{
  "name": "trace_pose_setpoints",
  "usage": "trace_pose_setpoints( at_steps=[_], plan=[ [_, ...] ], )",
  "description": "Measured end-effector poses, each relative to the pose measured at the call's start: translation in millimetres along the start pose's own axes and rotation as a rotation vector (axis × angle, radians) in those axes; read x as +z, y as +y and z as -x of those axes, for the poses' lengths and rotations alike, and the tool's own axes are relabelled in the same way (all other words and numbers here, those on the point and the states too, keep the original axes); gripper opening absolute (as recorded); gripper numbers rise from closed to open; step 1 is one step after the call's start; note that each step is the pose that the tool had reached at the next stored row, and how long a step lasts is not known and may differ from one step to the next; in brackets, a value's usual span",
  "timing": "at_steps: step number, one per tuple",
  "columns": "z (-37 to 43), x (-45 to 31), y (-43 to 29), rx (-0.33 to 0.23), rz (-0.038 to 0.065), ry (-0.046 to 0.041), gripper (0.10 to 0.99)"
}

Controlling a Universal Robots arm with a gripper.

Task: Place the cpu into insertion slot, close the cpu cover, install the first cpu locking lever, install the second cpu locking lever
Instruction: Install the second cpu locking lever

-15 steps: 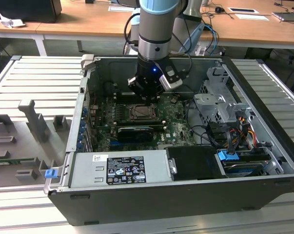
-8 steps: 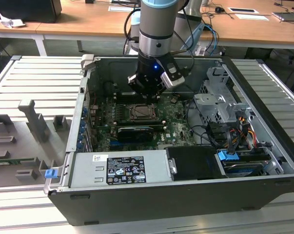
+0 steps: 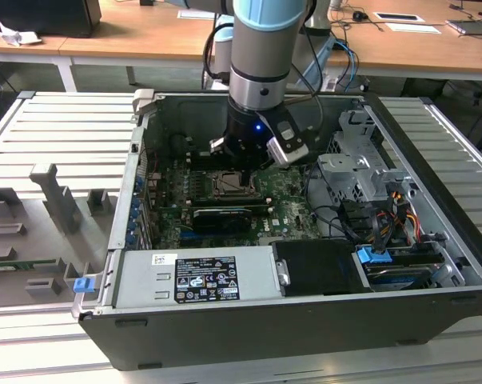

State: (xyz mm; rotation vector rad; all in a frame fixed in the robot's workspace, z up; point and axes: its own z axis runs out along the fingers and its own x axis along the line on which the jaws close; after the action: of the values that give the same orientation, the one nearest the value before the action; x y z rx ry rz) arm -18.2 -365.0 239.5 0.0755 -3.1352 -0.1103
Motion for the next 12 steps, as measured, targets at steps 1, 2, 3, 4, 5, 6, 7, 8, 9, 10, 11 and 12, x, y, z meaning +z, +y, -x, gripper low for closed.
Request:
trace_pose_setpoints(
  at_steps=[1,2,3,4,5,6,7,8,9,10,11,12],
  plan=[
    [-0.2,0.3,-1.8,0.000,0.001,0.0001,0.106],
    [-0.5,0.4,-3.1,0.000,0.001,0.0003,0.106],
    [-2.2,0.5,-4.1,0.000,0.000,0.0005,0.106],
    [-4.9,0.7,-4.3,0.000,0.001,0.0004,0.106],
    [-7.3,0.8,-4.4,0.000,0.001,0.0005,0.106],
    [-10.4,0.8,-4.5,0.000,0.000,0.0005,0.106],
    [-13.1,0.9,-4.7,0.000,0.000,0.0005,0.106],
    [-20.1,1.0,-4.5,0.000,0.000,0.0004,0.106],
    [-27.8,1.3,-4.2,0.000,0.000,0.0004,0.106],
    [-32.0,2.0,-4.0,0.000,0.001,0.0004,0.106],
    [-33.2,3.0,-4.0,0.000,0.001,0.0003,0.106],
    [-34.2,4.4,-4.1,0.000,0.000,0.0005,0.106]
  ],
)
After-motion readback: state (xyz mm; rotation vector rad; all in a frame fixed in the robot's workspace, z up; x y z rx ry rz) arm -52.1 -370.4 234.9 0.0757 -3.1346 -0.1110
